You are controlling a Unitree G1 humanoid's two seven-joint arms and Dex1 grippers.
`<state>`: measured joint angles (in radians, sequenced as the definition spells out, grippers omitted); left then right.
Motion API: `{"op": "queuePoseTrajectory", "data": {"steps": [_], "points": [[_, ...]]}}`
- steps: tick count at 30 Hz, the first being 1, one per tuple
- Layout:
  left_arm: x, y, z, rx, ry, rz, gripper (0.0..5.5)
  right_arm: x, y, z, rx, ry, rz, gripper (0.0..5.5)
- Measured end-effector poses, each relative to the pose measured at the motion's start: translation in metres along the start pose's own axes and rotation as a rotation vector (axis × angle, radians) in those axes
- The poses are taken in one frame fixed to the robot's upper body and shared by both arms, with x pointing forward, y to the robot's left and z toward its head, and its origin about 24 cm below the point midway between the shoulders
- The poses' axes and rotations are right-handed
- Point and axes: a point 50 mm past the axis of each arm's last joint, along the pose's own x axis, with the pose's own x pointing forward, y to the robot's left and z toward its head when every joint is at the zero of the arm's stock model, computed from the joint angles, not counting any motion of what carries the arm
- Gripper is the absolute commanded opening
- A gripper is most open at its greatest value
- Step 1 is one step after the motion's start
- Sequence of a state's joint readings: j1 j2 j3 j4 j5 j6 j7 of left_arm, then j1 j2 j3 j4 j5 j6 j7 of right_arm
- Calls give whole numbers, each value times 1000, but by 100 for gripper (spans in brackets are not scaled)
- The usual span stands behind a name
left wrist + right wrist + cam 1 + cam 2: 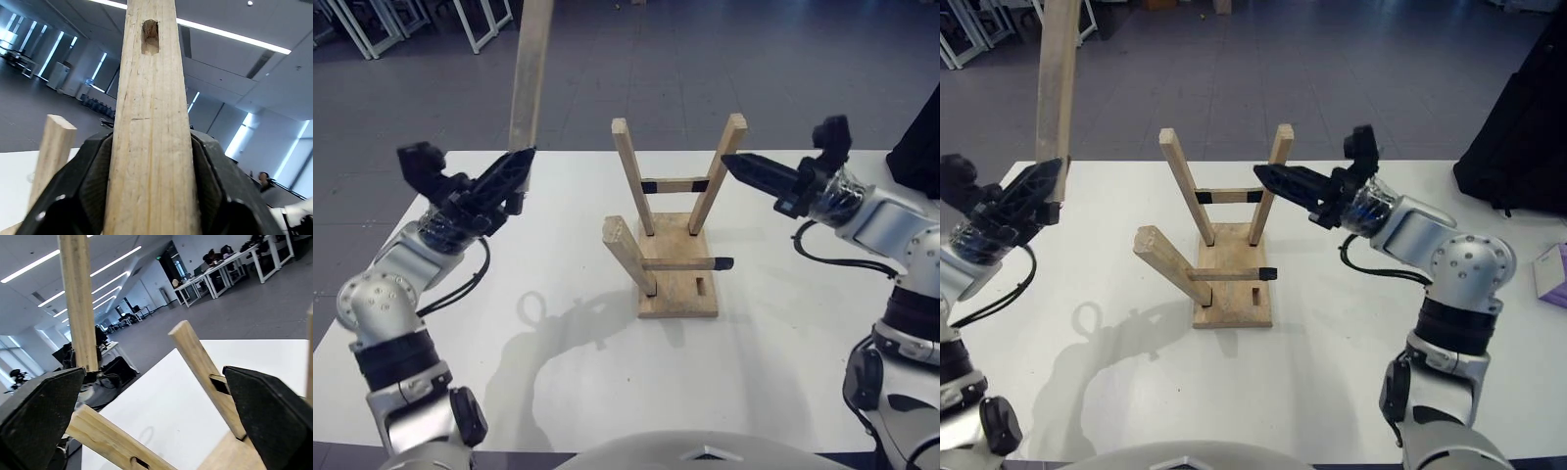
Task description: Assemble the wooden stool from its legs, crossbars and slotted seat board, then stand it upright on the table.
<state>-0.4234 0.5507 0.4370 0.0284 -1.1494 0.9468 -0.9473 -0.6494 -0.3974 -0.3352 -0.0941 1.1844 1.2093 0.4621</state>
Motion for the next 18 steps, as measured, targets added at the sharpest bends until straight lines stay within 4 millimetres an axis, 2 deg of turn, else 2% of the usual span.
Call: {"op": "queuePoseTrajectory", "data": {"steps": [4, 6, 9, 16, 18], "points": [[43, 14, -14, -43, 113, -103, 206, 17, 7, 2, 30, 14, 77, 517], [53, 15, -18, -38, 130, -140, 206, 26, 10, 4, 35, 30, 104, 517], [61, 17, -25, -52, 162, -173, 206, 41, 15, 6, 37, 57, 157, 517], [69, 14, -30, -72, 200, -253, 206, 61, 20, 21, 34, 36, 218, 517], [70, 14, -32, -93, 210, -264, 206, 66, 21, 19, 41, 44, 234, 489]]}}
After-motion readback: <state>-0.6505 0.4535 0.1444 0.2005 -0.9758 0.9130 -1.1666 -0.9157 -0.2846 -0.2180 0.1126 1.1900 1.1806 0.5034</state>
